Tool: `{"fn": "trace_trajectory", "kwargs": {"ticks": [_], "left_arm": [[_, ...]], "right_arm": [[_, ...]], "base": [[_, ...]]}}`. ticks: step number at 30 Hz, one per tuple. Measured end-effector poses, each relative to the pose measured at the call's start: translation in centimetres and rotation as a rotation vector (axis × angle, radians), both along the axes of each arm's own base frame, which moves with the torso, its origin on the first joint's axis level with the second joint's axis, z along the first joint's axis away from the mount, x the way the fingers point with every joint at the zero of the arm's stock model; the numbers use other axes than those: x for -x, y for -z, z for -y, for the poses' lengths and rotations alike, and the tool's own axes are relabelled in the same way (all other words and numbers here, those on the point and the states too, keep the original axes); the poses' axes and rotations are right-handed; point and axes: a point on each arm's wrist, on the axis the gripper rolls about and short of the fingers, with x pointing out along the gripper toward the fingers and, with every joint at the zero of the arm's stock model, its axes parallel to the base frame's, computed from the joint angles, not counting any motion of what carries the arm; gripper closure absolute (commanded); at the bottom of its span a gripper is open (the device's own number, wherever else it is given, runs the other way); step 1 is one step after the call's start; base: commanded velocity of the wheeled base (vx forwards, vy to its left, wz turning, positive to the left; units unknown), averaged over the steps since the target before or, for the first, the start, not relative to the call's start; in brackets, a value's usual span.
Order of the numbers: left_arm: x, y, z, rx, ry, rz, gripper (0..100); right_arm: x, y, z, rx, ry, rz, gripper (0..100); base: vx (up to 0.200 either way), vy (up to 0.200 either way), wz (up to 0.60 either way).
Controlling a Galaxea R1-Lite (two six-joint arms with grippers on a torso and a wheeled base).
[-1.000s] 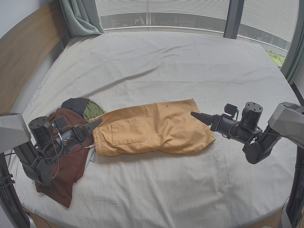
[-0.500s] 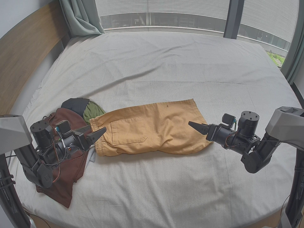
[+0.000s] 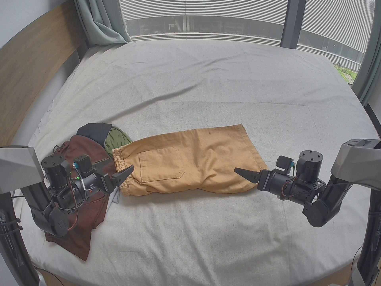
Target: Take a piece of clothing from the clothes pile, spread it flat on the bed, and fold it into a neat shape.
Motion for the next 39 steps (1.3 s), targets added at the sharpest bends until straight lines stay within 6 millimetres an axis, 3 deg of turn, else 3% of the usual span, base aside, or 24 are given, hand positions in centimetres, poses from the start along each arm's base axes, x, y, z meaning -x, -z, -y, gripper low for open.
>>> {"fn": "trace_trajectory", "kwargs": {"ticks": [24,39], "left_arm": [[0.0,0.7,-0.1,-0.005,-0.001,-0.025,0],[-0.2,0.9,-0.2,-0.004,-0.008,-0.026,0]], "right_arm": [[0.9,4.1,-0.4,0.001,0.006,-0.174,0],[-1.3,7.1,-1.5,-0.035,0.009,-0.185,0]], "base": [[0.000,0.000,0.00],[0.000,0.000,0.00]]}}
